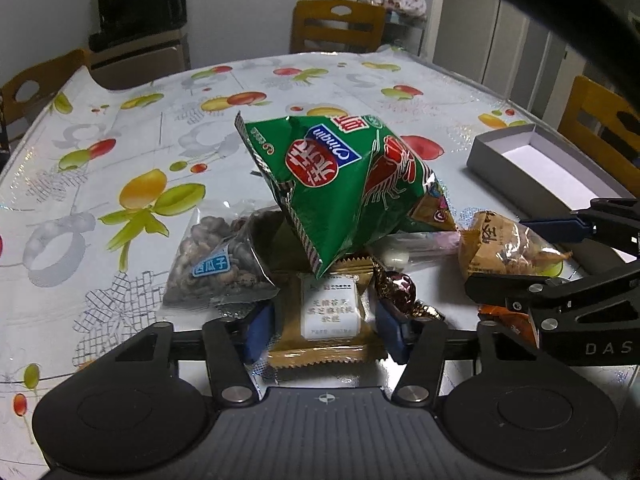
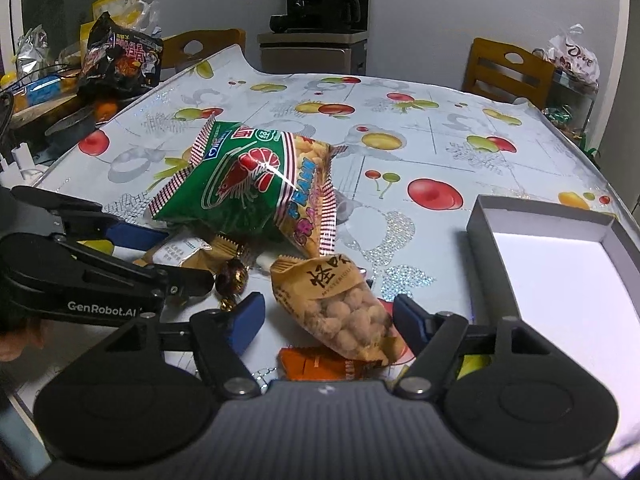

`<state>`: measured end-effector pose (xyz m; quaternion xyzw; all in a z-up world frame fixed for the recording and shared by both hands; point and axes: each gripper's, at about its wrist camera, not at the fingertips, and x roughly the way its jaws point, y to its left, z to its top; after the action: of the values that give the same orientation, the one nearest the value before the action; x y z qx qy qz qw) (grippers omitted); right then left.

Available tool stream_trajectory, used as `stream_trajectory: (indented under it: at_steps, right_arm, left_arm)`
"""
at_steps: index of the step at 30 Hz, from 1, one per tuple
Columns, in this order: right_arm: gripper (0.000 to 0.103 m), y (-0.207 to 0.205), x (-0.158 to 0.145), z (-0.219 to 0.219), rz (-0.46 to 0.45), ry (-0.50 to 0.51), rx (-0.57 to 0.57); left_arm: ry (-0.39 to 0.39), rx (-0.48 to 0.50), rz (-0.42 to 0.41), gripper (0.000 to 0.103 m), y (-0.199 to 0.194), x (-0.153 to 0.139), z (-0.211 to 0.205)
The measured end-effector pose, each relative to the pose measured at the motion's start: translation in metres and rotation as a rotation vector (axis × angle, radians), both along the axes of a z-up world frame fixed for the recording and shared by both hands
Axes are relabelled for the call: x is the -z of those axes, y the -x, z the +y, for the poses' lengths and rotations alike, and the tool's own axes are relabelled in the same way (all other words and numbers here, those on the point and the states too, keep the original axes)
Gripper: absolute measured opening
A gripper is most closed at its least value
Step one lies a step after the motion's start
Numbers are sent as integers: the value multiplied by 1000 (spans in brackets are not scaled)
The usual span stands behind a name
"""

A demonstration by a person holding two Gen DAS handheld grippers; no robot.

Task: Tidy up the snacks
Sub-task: 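Grasp the tan peanut bag with the right gripper while the left grasps the gold biscuit packet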

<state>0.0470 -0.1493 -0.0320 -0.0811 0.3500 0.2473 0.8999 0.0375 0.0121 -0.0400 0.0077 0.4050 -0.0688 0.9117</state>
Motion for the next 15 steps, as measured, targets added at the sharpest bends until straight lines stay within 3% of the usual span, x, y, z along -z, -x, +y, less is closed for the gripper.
stream_trajectory:
  at_steps: [15]
  right_arm:
    - [66,-7,11,7,-26,38,-12]
  left_arm:
    - [-17,11,-31,48,-1,3,-1]
